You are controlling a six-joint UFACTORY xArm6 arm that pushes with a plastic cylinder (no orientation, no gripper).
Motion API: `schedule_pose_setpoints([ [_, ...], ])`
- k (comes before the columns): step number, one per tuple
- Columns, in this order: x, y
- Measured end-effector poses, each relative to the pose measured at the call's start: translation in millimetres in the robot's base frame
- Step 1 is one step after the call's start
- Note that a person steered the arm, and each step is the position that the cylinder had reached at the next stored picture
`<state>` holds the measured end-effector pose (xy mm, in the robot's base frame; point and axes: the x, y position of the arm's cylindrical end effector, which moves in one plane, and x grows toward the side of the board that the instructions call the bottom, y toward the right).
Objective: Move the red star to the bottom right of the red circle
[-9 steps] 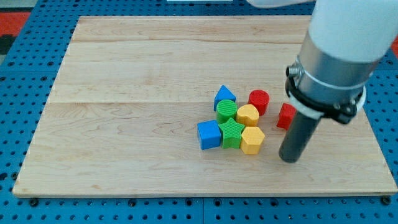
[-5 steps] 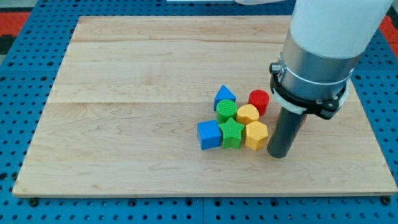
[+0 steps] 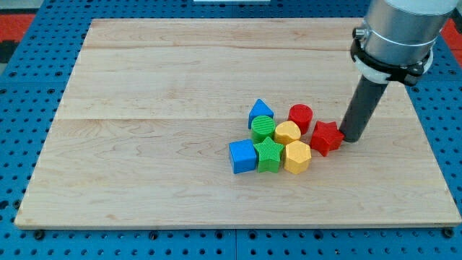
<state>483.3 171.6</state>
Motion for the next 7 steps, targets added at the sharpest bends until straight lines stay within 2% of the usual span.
schedule_pose_setpoints([
  [3,4,-23],
  [4,4,-8],
  [5,3,37],
  [6,-50,33],
  [7,-64,-23],
])
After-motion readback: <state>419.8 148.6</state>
